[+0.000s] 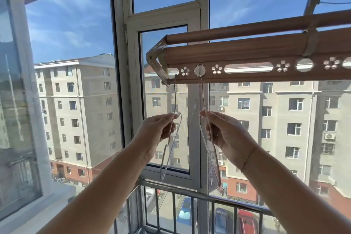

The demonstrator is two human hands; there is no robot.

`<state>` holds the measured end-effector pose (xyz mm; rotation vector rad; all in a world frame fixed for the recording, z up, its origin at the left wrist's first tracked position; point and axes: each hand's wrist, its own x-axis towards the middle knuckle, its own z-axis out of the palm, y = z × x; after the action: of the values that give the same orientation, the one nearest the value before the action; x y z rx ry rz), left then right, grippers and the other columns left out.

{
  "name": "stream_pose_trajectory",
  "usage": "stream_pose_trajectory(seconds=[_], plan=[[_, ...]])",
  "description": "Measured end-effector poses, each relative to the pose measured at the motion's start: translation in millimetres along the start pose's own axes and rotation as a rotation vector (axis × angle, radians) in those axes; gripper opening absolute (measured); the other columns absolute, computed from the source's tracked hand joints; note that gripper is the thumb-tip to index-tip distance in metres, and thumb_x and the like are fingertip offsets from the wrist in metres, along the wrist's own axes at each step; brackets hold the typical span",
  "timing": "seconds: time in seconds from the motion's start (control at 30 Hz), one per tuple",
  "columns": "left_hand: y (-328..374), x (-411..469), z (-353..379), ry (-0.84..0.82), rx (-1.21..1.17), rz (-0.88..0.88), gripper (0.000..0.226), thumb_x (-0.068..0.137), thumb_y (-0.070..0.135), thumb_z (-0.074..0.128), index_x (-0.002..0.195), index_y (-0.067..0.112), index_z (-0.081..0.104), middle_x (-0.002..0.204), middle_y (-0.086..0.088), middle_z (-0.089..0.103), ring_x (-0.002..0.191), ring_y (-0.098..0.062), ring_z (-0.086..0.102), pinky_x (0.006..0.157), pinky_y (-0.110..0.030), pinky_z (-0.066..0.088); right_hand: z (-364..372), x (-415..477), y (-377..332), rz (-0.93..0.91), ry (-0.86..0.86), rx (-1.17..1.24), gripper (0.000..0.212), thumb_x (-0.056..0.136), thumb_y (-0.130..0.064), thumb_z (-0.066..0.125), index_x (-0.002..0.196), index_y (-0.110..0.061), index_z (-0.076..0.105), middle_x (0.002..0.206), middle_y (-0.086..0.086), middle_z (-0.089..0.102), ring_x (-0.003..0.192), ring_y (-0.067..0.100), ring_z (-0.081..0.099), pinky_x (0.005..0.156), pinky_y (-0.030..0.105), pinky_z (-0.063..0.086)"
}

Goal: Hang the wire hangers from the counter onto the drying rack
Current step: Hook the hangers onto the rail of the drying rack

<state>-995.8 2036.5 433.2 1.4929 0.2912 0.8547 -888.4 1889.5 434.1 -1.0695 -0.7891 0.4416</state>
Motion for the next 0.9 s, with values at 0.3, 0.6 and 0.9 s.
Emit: stream_pose_trajectory(seconds=[0.3,0.6,0.9], plan=[[-26,-30,-38,0.145,0.089,0.057,0.014,0.092,0.017,0.055,0.089,0.017,0.069,0.074,0.0,0.06,0.064,-0.009,0.052,0.065,-0.022,0.043,-34,-26,40,-0.016,0.182,-0.042,0.013,0.092,-0.016,0.051,0.097,-0.012,0.062,0.066,0.001,0.051,0.055,0.01,0.044,0.054,0.021,0.036],[-124,-81,-40,-0.029,0.205,-0.185,0.017,0.092,0.02,0.055,0.105,0.015,0.065,0.084,-0.001,0.065,0.074,-0.011,0.057,0.07,-0.024,0.045,-68,-81,121,0.101,0.202,-0.307,0.023,0.089,-0.018,0.058,0.112,-0.015,0.059,0.09,0.003,0.064,0.079,0.014,0.058,0.067,0.021,0.045],[-178,-138,35,-0.43,0.257,-0.275,0.025,0.088,0.026,0.062,0.112,0.018,0.065,0.105,-0.007,0.07,0.091,-0.012,0.065,0.082,-0.026,0.051,-136,-136,140,0.117,0.332,-0.39,0.027,0.086,-0.015,0.063,0.112,-0.013,0.057,0.091,0.0,0.06,0.082,0.01,0.056,0.068,0.016,0.043]])
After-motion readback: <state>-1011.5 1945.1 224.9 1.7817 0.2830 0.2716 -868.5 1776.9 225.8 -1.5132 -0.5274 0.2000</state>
